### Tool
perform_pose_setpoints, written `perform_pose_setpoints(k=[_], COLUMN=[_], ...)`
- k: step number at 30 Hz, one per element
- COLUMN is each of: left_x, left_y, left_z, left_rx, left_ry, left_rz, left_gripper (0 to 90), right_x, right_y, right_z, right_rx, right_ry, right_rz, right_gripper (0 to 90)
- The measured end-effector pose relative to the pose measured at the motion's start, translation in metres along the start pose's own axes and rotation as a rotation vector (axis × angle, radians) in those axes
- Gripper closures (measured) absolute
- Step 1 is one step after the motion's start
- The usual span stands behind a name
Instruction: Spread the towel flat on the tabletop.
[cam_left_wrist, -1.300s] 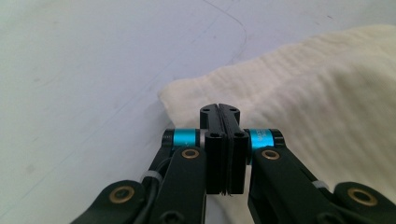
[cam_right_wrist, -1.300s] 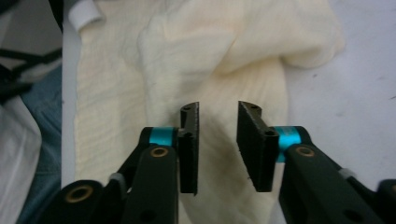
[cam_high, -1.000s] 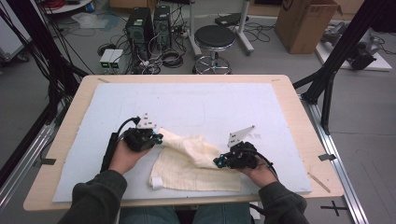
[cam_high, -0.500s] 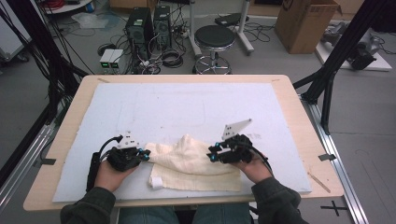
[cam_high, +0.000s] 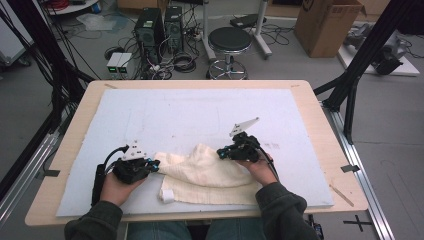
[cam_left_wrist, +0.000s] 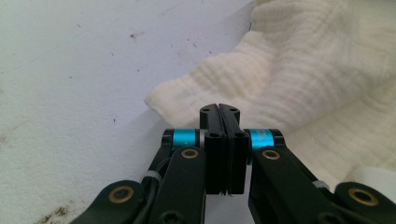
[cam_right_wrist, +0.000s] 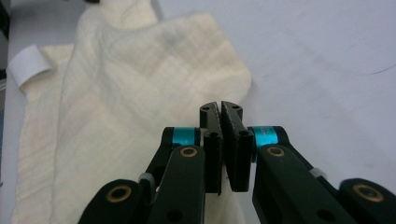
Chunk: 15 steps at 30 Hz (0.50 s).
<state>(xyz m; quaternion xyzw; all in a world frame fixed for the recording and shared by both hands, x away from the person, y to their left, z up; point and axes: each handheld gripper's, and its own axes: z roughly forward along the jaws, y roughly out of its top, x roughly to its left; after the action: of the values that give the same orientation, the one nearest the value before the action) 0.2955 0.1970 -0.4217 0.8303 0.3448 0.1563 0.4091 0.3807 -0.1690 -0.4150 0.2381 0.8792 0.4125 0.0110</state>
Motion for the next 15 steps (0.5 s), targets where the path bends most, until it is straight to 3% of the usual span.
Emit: perform_pose_setpoints(k=[4, 5, 7, 9, 10, 11, 13, 15], left_x=[-0.001, -0.001, -0.003, -0.003, -0.003, -0.003, -0.002, 0.000], left_y=[0.002, 0.002, 0.001, 0.000, -0.001, -0.002, -0.004, -0.005], left_z=[-0.003, -0.004, -0.005, -0.006, -0.006, -0.006, -0.006, -0.005], left_rx=[-0.027, -0.027, -0.027, -0.019, -0.016, -0.014, -0.005, -0.003], left_ry=[-0.018, -0.019, -0.020, -0.022, -0.025, -0.023, -0.023, -0.020], left_rz=[-0.020, -0.017, -0.012, -0.007, -0.008, -0.012, -0.013, -0.025], left_gripper=[88.4, 88.4, 88.4, 88.4, 88.4, 88.4, 88.3, 88.3], right_x=[0.013, 0.018, 0.027, 0.035, 0.040, 0.044, 0.045, 0.038], right_y=[0.005, 0.005, 0.002, -0.006, -0.009, -0.012, -0.012, -0.010], right_z=[-0.024, -0.027, -0.023, -0.008, -0.003, -0.001, -0.005, -0.015], right_rx=[-0.029, -0.034, -0.016, 0.058, 0.088, 0.085, 0.038, 0.000], right_ry=[-0.112, -0.118, -0.080, 0.061, 0.076, 0.081, 0.103, 0.072], right_rz=[-0.062, -0.075, -0.086, -0.070, -0.090, -0.102, -0.080, -0.059], right_gripper=[86.9, 86.8, 84.0, 74.4, 73.4, 72.4, 70.6, 69.4])
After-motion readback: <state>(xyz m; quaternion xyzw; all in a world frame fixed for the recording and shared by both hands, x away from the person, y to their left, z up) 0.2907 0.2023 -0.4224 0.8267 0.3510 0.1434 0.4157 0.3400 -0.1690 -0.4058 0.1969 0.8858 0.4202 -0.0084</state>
